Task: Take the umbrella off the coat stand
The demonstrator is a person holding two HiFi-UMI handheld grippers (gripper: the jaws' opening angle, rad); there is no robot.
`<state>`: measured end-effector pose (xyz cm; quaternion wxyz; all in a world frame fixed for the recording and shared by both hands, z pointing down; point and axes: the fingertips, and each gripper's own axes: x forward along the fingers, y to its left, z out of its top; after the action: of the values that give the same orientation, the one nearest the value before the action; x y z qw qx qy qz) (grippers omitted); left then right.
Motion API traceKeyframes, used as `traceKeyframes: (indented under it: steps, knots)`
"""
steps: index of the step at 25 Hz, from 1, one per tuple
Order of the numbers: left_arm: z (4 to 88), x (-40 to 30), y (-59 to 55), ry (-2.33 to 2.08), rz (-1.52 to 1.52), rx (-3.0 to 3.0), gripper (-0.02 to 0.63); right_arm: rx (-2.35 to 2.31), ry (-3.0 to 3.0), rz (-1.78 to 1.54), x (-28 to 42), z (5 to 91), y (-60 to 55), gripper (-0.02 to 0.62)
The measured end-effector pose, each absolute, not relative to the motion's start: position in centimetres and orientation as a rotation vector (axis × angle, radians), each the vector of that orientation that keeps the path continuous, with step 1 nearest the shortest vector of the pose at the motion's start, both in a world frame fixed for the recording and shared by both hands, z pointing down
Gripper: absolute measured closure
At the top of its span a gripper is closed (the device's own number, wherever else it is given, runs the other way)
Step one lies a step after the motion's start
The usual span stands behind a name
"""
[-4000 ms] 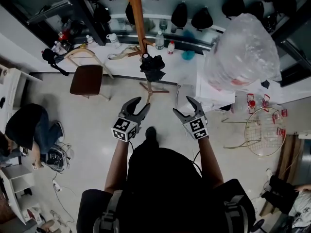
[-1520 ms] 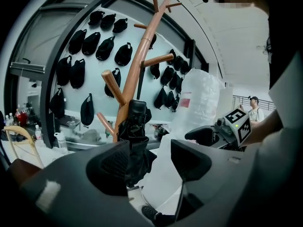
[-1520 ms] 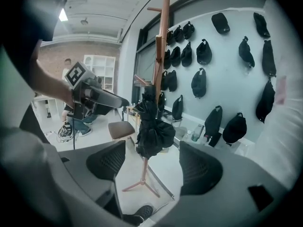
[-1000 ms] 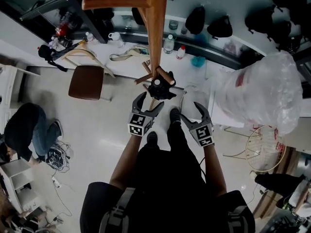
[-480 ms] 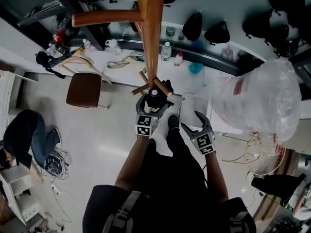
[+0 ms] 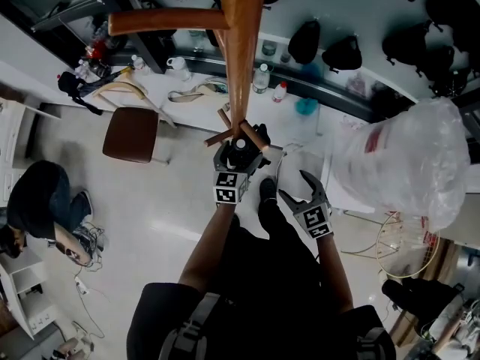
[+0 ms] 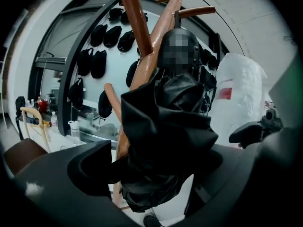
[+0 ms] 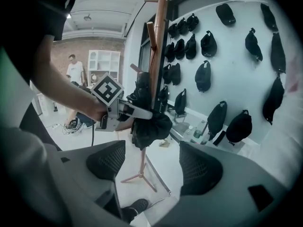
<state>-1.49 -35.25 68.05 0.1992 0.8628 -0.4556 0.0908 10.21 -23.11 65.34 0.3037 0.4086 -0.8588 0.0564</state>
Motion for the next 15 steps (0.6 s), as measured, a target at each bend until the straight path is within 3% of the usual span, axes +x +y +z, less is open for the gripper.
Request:
traceKeyframes:
  steps: [6,15]
  knots:
    - [68.5,-1.4,-35.9,-1.258,0.247,2.374,0.137,1.068,-2.278,0.145,10.2,65.5,-23.6,0.236]
    - [68.3,-1.5,-35.4,-1.266,0.276,2.377,0.234,1.054,-2.298,0.14,9.4,65.6,-25.0,0.236]
